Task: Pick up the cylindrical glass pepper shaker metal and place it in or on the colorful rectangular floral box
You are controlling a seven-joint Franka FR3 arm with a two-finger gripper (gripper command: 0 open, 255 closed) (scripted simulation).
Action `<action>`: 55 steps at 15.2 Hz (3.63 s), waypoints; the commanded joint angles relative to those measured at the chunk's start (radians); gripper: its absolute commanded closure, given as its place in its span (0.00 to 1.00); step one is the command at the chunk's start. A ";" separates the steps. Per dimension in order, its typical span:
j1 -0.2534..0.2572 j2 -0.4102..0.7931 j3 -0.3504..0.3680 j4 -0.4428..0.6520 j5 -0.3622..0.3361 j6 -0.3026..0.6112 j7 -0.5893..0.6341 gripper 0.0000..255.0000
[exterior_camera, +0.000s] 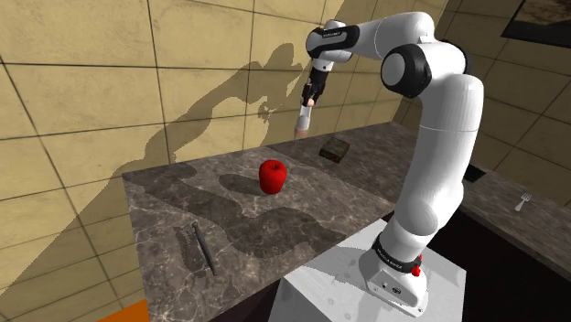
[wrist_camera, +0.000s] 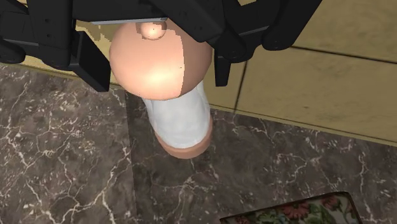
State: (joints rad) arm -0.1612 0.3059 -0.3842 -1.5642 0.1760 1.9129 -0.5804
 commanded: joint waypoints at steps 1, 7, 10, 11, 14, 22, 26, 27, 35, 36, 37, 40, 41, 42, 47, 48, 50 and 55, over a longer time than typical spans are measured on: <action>-0.001 -0.003 -0.001 0.023 -0.002 -0.026 0.003 1.00; -0.024 -0.033 -0.017 0.057 -0.010 -0.091 -0.026 1.00; -0.055 -0.069 -0.039 0.041 -0.016 -0.112 -0.078 1.00; -0.066 -0.078 -0.047 0.038 -0.018 -0.120 -0.096 1.00; -0.100 -0.102 -0.070 0.039 -0.020 -0.148 -0.151 1.00; -0.203 -0.117 -0.134 0.099 -0.010 -0.239 -0.307 1.00; -0.196 -0.127 -0.132 0.033 -0.014 -0.181 -0.308 1.00; -0.195 -0.129 -0.132 0.017 -0.015 -0.167 -0.309 1.00; -0.189 -0.133 -0.129 -0.094 -0.013 -0.059 -0.317 1.00; -0.188 -0.132 -0.128 -0.107 -0.012 -0.046 -0.318 1.00; -0.188 -0.131 -0.128 -0.119 -0.011 -0.033 -0.320 1.00; -0.187 -0.127 -0.126 -0.154 -0.007 0.006 -0.325 1.00; -0.187 -0.125 -0.126 -0.165 -0.005 0.019 -0.327 1.00; -0.187 -0.122 -0.125 -0.176 -0.004 0.031 -0.328 1.00; -0.187 -0.108 -0.122 -0.227 0.008 0.093 -0.339 1.00; -0.188 -0.104 -0.122 -0.236 0.011 0.106 -0.342 1.00; -0.188 -0.102 -0.121 -0.242 0.013 0.113 -0.344 1.00; -0.188 -0.102 -0.121 -0.242 0.013 0.113 -0.344 1.00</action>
State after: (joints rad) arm -0.3490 0.2038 -0.5054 -1.8060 0.1885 2.0260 -0.9240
